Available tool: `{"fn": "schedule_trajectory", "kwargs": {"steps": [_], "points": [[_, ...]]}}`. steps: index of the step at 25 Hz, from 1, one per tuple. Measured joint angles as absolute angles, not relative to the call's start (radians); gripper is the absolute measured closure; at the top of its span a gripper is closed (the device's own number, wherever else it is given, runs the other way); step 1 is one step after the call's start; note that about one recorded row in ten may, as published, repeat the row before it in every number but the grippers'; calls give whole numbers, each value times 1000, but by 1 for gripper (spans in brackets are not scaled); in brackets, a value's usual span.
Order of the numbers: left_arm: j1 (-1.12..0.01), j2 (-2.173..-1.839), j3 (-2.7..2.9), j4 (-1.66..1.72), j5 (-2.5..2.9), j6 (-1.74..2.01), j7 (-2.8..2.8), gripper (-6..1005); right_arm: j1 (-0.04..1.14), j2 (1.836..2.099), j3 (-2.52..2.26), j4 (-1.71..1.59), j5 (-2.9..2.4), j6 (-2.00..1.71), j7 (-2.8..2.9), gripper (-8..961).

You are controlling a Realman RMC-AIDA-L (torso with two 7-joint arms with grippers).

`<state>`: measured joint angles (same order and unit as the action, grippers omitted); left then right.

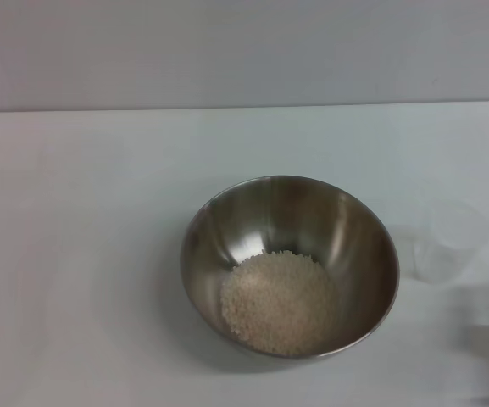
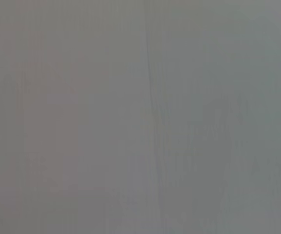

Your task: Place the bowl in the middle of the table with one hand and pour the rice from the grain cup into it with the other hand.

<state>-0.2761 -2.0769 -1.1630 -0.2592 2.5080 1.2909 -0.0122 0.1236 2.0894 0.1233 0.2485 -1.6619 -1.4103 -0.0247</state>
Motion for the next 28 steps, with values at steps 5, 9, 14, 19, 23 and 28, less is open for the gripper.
{"fn": "schedule_trajectory", "kwargs": {"steps": [5,9,14,19,23,28], "points": [[-273,-2077,-1158,-260,2505,1289,-12,140,62,2089,251,240,-1657,-1509,-4,397],[-271,-2077,-1158,-259,2503,1288,-15,140,19,2088,340,237,-1656,-1629,9,374],[-267,-2077,-1158,-259,2502,1288,-16,140,-2,2085,397,230,-1655,-1711,9,346],[-254,-2077,-1158,-259,2499,1289,-19,140,-2,2087,420,229,-1655,-1735,9,300],[-247,-2077,-1159,-260,2498,1289,-21,140,7,2089,421,231,-1655,-1752,3,210],[-244,-2077,-1164,-262,2497,1289,-21,140,11,2089,421,233,-1655,-1758,1,210]]}}
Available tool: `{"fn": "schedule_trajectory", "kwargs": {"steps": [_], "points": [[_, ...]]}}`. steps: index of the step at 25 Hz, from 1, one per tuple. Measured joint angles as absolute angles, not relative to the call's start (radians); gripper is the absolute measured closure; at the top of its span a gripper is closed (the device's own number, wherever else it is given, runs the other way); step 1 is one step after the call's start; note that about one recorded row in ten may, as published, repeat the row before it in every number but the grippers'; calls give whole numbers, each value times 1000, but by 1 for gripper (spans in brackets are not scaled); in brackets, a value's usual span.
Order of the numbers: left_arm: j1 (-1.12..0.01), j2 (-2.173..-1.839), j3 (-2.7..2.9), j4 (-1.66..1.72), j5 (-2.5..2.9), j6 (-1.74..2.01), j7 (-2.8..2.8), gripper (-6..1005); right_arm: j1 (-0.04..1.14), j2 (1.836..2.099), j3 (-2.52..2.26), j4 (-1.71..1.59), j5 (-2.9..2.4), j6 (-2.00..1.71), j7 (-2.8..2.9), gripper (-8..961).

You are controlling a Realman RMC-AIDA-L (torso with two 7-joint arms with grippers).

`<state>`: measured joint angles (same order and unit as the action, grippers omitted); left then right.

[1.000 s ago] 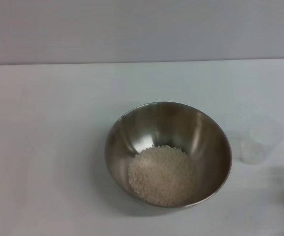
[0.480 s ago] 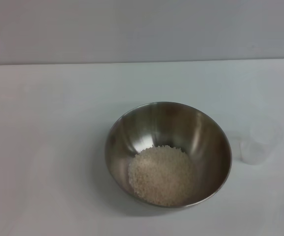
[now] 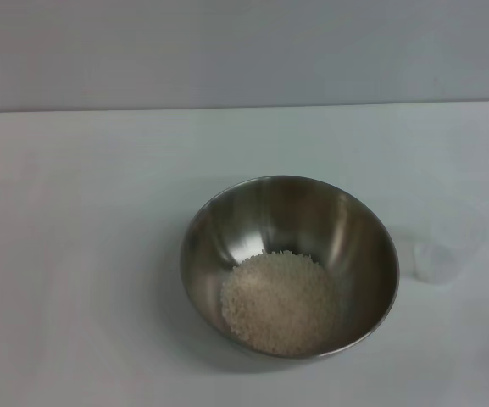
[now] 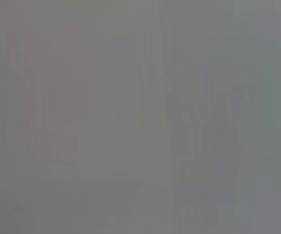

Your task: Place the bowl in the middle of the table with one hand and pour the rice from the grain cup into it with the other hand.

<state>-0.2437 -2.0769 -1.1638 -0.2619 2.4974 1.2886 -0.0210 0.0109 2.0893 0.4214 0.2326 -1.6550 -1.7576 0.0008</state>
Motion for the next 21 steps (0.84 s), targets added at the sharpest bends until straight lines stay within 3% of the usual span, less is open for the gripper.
{"fn": "schedule_trajectory", "kwargs": {"steps": [21], "points": [[-241,-2077,-1158,-259,2497,1279,-23,140,17,2089,420,232,-1655,-1749,-1,210]]}}
